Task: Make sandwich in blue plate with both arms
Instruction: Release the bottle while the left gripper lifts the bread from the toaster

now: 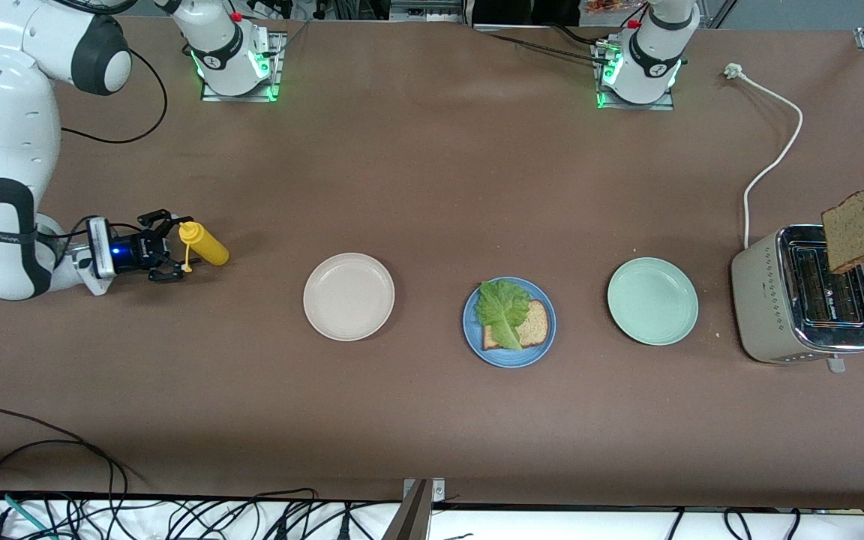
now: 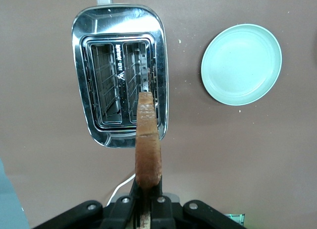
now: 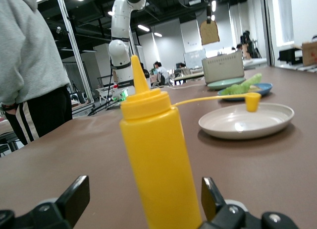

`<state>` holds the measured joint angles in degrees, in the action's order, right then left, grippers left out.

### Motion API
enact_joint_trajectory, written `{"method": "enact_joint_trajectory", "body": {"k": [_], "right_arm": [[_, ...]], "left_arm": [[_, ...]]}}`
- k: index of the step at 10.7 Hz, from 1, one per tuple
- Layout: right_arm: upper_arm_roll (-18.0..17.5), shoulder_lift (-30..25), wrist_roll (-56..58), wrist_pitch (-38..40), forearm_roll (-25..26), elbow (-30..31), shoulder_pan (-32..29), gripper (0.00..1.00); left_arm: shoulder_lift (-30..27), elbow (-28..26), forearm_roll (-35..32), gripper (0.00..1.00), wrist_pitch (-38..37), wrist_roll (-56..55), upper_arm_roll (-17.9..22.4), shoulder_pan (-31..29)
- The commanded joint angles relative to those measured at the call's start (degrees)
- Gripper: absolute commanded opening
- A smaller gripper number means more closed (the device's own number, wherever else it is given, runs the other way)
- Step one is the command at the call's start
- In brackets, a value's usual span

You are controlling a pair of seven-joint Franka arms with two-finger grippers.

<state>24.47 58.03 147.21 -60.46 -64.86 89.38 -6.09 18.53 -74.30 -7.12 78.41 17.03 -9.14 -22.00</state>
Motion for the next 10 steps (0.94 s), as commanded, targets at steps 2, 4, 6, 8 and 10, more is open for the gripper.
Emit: {"method": "enact_joint_trajectory", "body": {"k": [2, 4, 6, 8, 10], "right_arm": [[4.9, -0.5, -12.4, 1.1, 3.2, -6.7, -1.7, 1.00], [6.8, -1.9, -19.9, 1.3, 4.5, -9.1, -1.6, 1.00], [7.8, -5.4, -29.5, 1.7, 5.4, -9.9, -1.2, 1.00], [8.0, -10.0, -40.0, 1.6, 7.5, -11.1, 0.7, 1.00], [8.0, -14.0, -52.7, 1.4, 7.6, -11.1, 2.7, 1.00]], "left_arm": [[-3.5, -0.7, -1.2, 0.00, -0.2, -0.7, 0.4, 6.2], [-7.4, -7.0, 1.6, 0.00, 6.2, -3.2, 0.3, 7.1], [-9.4, -12.2, 9.1, 0.00, 10.3, -4.0, 0.4, 7.2], [-9.1, -14.9, 17.4, 0.00, 13.1, -8.3, 0.3, 8.5], [-9.1, -19.2, 22.0, 0.00, 17.8, -14.5, 0.3, 10.8]]}}
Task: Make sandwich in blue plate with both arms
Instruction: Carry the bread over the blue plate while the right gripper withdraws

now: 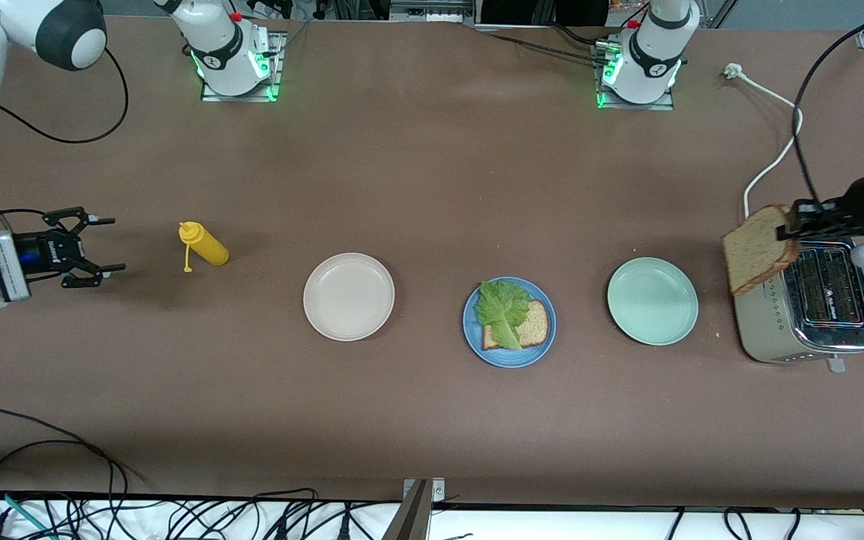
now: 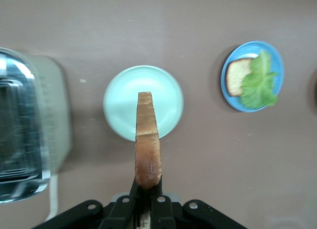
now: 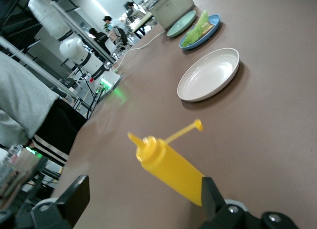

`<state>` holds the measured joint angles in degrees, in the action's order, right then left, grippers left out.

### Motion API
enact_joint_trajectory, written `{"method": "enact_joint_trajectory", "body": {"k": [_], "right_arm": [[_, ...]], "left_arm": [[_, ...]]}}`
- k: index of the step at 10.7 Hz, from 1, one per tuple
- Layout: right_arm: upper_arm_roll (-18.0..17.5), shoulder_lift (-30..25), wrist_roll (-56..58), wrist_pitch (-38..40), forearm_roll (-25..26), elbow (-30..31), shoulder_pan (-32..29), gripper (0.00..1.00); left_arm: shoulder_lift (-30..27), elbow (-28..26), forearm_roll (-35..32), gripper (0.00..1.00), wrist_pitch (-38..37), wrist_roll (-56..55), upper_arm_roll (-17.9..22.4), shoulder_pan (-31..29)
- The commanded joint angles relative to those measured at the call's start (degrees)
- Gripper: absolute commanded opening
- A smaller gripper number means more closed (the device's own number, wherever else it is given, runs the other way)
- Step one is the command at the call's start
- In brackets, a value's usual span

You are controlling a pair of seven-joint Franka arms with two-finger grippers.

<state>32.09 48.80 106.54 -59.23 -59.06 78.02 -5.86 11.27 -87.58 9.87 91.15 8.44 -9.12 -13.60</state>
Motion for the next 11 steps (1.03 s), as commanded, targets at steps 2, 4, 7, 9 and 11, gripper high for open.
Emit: {"method": "enact_joint_trajectory", "body": {"k": [2, 4, 7, 9, 11], "right_arm": [[0.4, -9.1, -24.6, -0.5, 3.2, 0.2, 4.7, 1.00], [0.4, -13.1, -36.6, -2.4, 7.5, -2.1, 7.3, 1.00], [0.4, -18.9, -59.2, -5.4, 19.5, -5.7, 13.4, 1.00], [0.3, -22.2, -73.7, -5.8, 29.8, -6.4, 19.5, 1.00], [0.4, -23.7, -82.5, -6.5, 39.6, -6.5, 25.6, 1.00]], "left_arm": [[-1.1, -8.7, 9.8, 0.00, 8.2, -6.1, 0.3, 3.4], [-0.1, -11.7, 14.7, 0.00, 11.7, -6.1, 0.4, 5.0], [3.7, -11.9, 20.6, 0.00, 14.0, -6.2, 0.3, 9.2], [7.4, -11.3, 31.1, 0.00, 14.1, -6.1, 0.3, 10.9], [10.1, -11.2, 38.4, 0.00, 19.0, -6.1, 0.3, 14.5]]}}
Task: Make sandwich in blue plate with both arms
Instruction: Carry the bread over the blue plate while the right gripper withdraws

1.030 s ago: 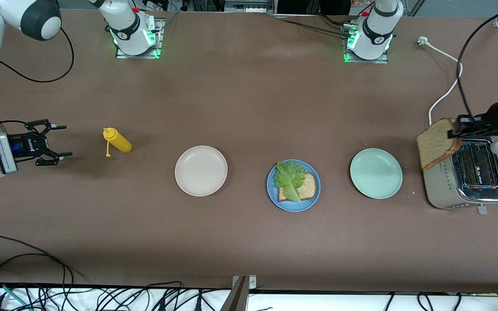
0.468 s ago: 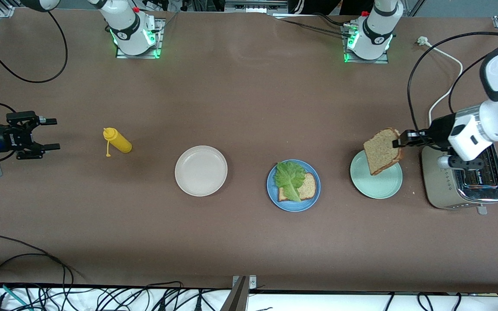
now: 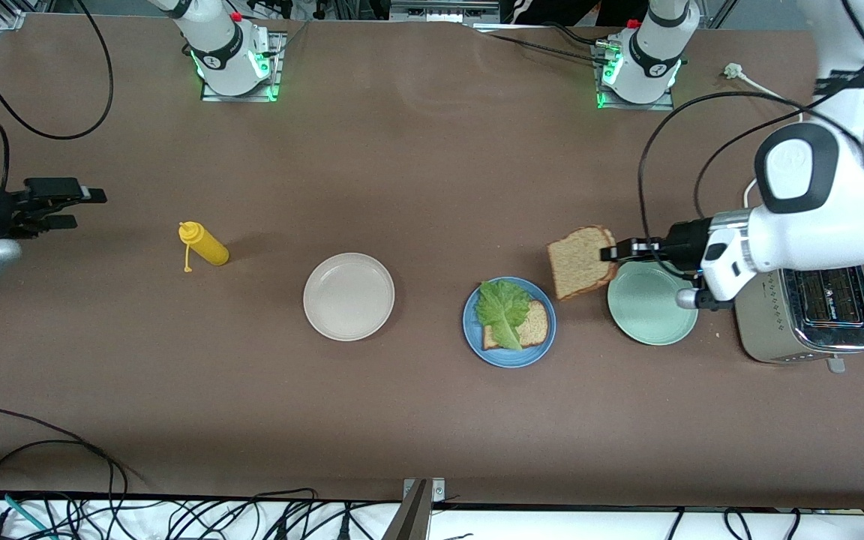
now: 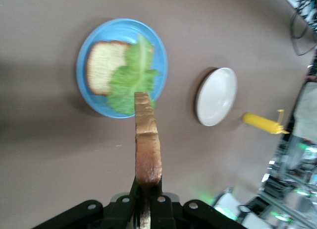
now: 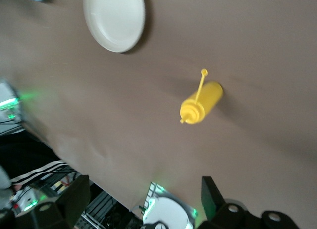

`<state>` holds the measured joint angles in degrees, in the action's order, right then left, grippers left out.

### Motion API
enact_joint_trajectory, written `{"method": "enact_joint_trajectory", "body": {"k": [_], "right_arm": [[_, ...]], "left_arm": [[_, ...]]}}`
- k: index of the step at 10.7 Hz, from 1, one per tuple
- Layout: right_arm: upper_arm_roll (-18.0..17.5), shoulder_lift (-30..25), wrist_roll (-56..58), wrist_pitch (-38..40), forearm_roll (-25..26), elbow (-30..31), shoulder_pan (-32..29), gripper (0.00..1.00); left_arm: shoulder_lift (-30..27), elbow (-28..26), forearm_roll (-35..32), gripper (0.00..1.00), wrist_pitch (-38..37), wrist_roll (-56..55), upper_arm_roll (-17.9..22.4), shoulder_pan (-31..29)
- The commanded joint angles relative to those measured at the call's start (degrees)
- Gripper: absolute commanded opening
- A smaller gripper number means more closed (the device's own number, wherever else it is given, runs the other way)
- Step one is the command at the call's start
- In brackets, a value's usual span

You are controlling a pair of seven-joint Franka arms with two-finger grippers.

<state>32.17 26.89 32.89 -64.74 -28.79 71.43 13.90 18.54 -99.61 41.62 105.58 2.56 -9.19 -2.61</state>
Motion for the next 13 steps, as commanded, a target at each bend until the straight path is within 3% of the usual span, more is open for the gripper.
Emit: {"method": "enact_joint_trajectory", "body": {"k": [1, 2, 4, 7, 10, 13], "right_arm": [[0.3, -2.1, -11.5, -1.1, 15.0, -0.2, 9.1, 1.00], [0.1, -2.2, -12.2, -0.6, 18.9, -0.2, 10.8, 1.00], [0.0, -2.4, -12.2, 0.2, 20.4, -0.1, 12.0, 1.00], [-0.1, -2.3, -13.0, 0.9, 21.3, 0.6, 12.5, 1.00], [-0.1, -2.4, -15.7, 0.1, 29.5, 2.9, 17.6, 1.00], [-1.6, -5.2, -15.7, -1.1, 30.6, 6.5, 15.1, 0.98]], "left_arm": [[4.1, 1.1, 6.7, 0.00, 9.6, -0.2, 0.4, 6.1], [6.1, 1.3, 7.8, 0.00, 14.0, -0.3, 0.3, 8.2], [10.4, 2.8, 11.2, 0.00, 19.2, 1.8, 0.3, 10.1], [14.4, 5.3, 11.3, 0.00, 19.3, 2.4, 0.3, 11.3], [16.5, 6.1, 12.9, 0.00, 19.8, 3.1, 0.3, 12.4], [17.3, 6.1, 12.3, 0.00, 19.9, 3.3, 0.4, 12.5]]}}
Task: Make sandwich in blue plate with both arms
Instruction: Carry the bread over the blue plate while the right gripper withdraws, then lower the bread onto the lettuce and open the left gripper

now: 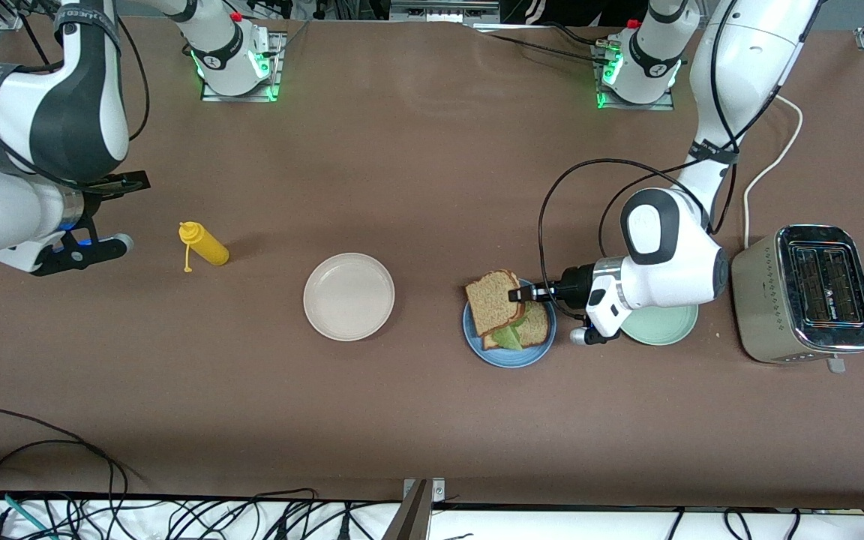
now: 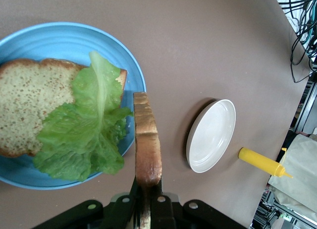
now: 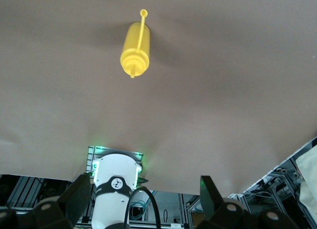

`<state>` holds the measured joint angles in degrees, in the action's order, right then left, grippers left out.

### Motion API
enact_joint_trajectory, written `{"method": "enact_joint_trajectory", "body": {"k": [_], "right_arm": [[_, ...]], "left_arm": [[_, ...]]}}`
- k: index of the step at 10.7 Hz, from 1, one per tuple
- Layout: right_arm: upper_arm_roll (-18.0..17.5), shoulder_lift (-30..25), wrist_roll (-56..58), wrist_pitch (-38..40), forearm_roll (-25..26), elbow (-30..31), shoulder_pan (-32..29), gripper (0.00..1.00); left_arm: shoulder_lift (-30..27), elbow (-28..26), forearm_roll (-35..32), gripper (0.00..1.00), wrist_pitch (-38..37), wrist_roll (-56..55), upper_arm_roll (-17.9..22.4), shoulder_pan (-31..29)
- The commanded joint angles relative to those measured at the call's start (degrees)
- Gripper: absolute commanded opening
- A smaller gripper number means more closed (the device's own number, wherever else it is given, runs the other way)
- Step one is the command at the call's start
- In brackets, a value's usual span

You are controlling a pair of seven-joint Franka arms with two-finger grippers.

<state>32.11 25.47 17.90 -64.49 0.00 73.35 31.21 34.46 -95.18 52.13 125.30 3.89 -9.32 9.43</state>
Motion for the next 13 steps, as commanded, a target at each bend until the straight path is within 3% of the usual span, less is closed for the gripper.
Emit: {"method": "enact_joint_trajectory", "body": {"k": [1, 4, 5, 8, 9, 10, 11, 13], "right_arm": [[-7.8, -4.9, -0.7, -1.9, 2.1, 5.1, -8.0, 0.98], [-31.8, -9.1, -6.9, -3.7, 8.2, 6.6, -26.8, 0.98], [-34.4, -11.4, -7.3, -5.7, 9.0, 9.3, -29.3, 0.97], [-34.6, -22.2, -7.4, -19.9, 8.7, 23.8, -31.4, 0.97], [-35.3, -22.6, -8.0, -20.8, 8.2, 23.4, -32.9, 0.99], [-38.0, -23.7, -8.8, -20.9, 7.4, 21.8, -35.0, 1.00], [-38.9, -23.7, -9.4, -20.6, 6.9, 19.4, -35.7, 1.00], [-38.4, -22.6, -8.8, -20.1, 5.8, 15.4, -35.7, 1.00]], "left_arm": [[1.7, 1.7, 1.8, 0.00, 0.2, 5.7, 0.5, 0.3], [2.5, 1.0, 2.5, 0.00, 0.1, 13.0, 0.7, -1.3], [2.7, 0.8, 2.5, 0.13, 0.1, 13.1, 0.8, -1.6], [3.3, 0.5, 2.5, 0.51, 0.1, 13.2, 0.9, -2.1], [3.5, 0.5, 2.5, 0.68, 0.1, 13.2, 0.9, -2.2], [3.5, 0.4, 2.4, 0.93, 0.1, 13.5, 0.9, -2.2], [3.5, 0.1, 1.9, 1.00, 0.1, 14.0, 1.0, -2.7], [3.5, -0.4, 1.8, 1.00, 0.1, 15.3, 1.0, -3.2]]}}
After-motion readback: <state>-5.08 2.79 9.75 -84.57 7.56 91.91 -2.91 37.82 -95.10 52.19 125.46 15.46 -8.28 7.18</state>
